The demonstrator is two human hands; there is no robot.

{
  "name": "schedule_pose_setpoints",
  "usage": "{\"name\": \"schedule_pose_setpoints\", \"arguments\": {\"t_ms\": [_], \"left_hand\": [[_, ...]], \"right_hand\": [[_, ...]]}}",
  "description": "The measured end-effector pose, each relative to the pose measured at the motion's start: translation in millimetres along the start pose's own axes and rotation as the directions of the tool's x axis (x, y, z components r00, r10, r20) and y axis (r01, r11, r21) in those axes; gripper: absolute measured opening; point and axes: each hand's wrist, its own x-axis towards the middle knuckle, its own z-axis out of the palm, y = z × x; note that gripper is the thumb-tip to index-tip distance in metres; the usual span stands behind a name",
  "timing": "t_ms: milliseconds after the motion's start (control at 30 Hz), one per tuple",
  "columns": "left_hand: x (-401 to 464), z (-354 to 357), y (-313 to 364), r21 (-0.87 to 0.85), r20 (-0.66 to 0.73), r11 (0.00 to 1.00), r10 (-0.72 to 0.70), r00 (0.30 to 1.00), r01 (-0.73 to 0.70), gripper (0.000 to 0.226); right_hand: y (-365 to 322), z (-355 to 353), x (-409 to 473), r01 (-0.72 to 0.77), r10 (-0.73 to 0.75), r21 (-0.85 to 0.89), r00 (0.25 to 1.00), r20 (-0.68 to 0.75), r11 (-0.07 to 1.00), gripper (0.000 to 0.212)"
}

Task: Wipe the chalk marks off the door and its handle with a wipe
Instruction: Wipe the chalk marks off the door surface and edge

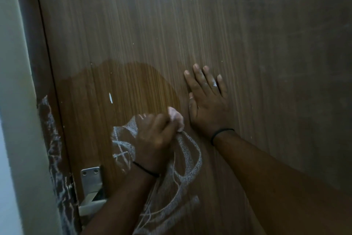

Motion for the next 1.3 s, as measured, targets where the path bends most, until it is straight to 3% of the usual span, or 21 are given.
{"name": "schedule_pose_setpoints", "arguments": {"t_ms": [100,133,233,267,400,533,667,700,800,833,933,967,1100,1233,1300], "left_hand": [[1.7,-8.6,-29.5,-0.013,-0.122,0.967,-0.255,0.959,0.256,0.005],[-1.1,-9.5,-27.5,-0.008,-0.114,0.961,-0.274,0.955,0.275,0.004],[-18.8,-4.4,-2.3,0.012,0.036,0.995,-0.1,0.994,0.099,0.012],[-18.6,-4.6,-1.9,-0.003,0.055,0.995,-0.098,0.994,0.098,0.013],[-0.1,-8.0,-5.1,-0.022,-0.034,0.96,-0.281,0.959,0.28,0.006],[-5.1,-8.0,6.0,-0.035,0.011,0.983,-0.182,0.983,0.182,0.006],[-2.4,-8.8,-1.4,-0.043,-0.074,0.911,-0.413,0.908,0.411,0.008],[-4.0,-7.4,7.1,-0.06,-0.05,0.907,-0.42,0.906,0.417,0.009],[-13.6,-2.5,26.4,-0.03,0.056,0.982,-0.184,0.981,0.186,0.006],[-11.4,-2.3,20.1,-0.023,0.049,0.986,-0.164,0.985,0.165,0.006],[3.4,-5.6,-1.5,-0.033,-0.049,0.934,-0.358,0.932,0.357,0.005],[5.3,-5.8,1.4,-0.023,-0.05,0.932,-0.363,0.931,0.362,0.006],[-14.0,-0.8,35.0,-0.019,0.093,0.997,-0.078,0.993,0.08,0.011],[-7.8,0.1,16.2,-0.102,-0.006,0.925,-0.367,0.93,0.365,0.004],[-8.0,1.5,25.5,-0.082,0.004,0.945,-0.319,0.948,0.318,0.007]], "right_hand": [[1.3,0.8,-3.9,-0.002,0.002,0.031,1.0,-0.01,1.0,0.054],[1.2,1.4,-3.8,0.002,-0.001,0.03,1.0,-0.014,1.0,0.054],[1.3,2.2,-3.3,0.01,-0.01,0.0,1.0,-0.012,1.0,0.054],[1.6,2.6,-3.9,0.011,-0.011,-0.001,1.0,-0.014,1.0,0.054],[2.9,4.8,-4.2,0.011,-0.011,-0.002,1.0,-0.013,1.0,0.056],[5.8,6.0,-7.4,0.006,-0.006,-0.016,1.0,0.008,1.0,0.057],[4.6,5.1,-17.9,-0.009,0.009,-0.037,1.0,0.016,0.999,0.057],[3.9,4.6,-18.5,-0.01,0.011,-0.043,1.0,0.018,0.999,0.057],[4.1,3.8,-19.1,-0.012,0.014,-0.061,0.999,0.029,0.998,0.057],[4.6,4.0,-20.3,-0.01,0.012,-0.061,1.0,0.027,0.998,0.057],[4.9,5.0,-23.4,-0.007,0.008,-0.047,1.0,0.021,0.999,0.057],[4.7,5.7,-23.7,-0.006,0.007,-0.052,1.0,0.021,0.999,0.057],[5.5,7.6,-23.0,-0.01,0.011,-0.091,1.0,0.012,0.996,0.056],[7.1,8.4,-23.7,0.004,-0.005,-0.074,1.0,-0.006,0.997,0.056],[6.8,9.3,-23.6,0.003,-0.004,-0.083,1.0,-0.012,0.997,0.056]]}}
